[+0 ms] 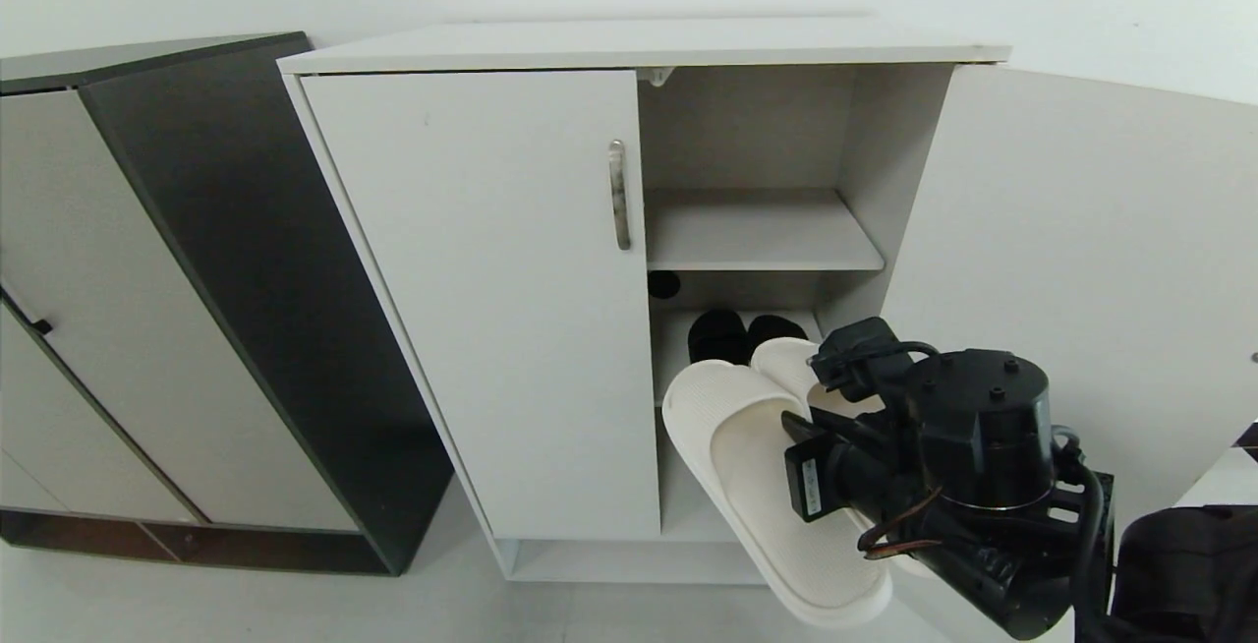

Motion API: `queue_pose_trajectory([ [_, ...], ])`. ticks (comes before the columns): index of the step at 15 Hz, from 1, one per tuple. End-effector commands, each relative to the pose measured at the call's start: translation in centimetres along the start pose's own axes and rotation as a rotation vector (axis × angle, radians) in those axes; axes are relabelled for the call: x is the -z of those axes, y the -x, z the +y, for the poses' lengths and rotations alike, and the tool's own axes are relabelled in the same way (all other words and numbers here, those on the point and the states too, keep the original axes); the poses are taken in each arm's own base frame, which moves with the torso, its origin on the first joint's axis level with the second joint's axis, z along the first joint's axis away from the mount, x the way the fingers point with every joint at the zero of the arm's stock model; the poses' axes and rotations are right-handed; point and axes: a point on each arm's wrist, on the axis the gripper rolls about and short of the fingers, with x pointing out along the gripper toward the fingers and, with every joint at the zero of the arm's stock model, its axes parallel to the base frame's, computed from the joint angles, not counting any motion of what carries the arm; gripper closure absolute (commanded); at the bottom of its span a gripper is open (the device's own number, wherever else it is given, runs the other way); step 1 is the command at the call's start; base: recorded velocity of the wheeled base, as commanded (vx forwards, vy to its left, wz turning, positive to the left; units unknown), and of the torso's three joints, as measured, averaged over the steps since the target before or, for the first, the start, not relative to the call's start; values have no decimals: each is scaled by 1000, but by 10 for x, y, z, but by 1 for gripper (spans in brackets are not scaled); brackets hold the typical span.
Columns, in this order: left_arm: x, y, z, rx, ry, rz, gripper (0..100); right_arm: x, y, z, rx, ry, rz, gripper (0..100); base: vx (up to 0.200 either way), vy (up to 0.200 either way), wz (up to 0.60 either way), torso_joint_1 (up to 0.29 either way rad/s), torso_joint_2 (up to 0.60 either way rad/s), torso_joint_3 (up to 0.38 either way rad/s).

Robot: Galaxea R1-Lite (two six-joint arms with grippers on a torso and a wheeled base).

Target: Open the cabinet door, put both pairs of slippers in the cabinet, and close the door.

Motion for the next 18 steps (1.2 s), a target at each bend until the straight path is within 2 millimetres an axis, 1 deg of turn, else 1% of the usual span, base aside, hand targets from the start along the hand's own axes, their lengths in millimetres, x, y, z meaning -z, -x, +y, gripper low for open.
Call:
queue_pose_trajectory([
  [1,0,0,0,-1,2,0,100,5,-3,1,1,8,15,100,0,0,0,0,0,0],
  [6,0,0,0,-1,2,0,100,8,-7,3,-2,3,4,100,0,0,0,0,0,0],
  [8,0,0,0,-1,4,0,100,11,-14,5,-1,-1,-6,100,0,0,0,0,0,0],
  [10,0,0,0,-1,7,-2,100,12,-16,6,-5,-9,-18,100,0,0,0,0,0,0],
  [11,0,0,0,-1,7,-2,100,13,-15,6,-14,-6,-14,100,0,0,-600,7,-2,-2],
  [15,0,0,0,-1,7,-2,100,17,-18,7,-15,10,-10,100,0,0,0,0,0,0],
  [17,0,0,0,-3,7,0,100,16,-24,9,-8,4,-44,100,0,0,0,0,0,0],
  [18,0,0,0,-3,7,0,100,10,-27,11,10,-1,-61,100,0,0,0,0,0,0],
])
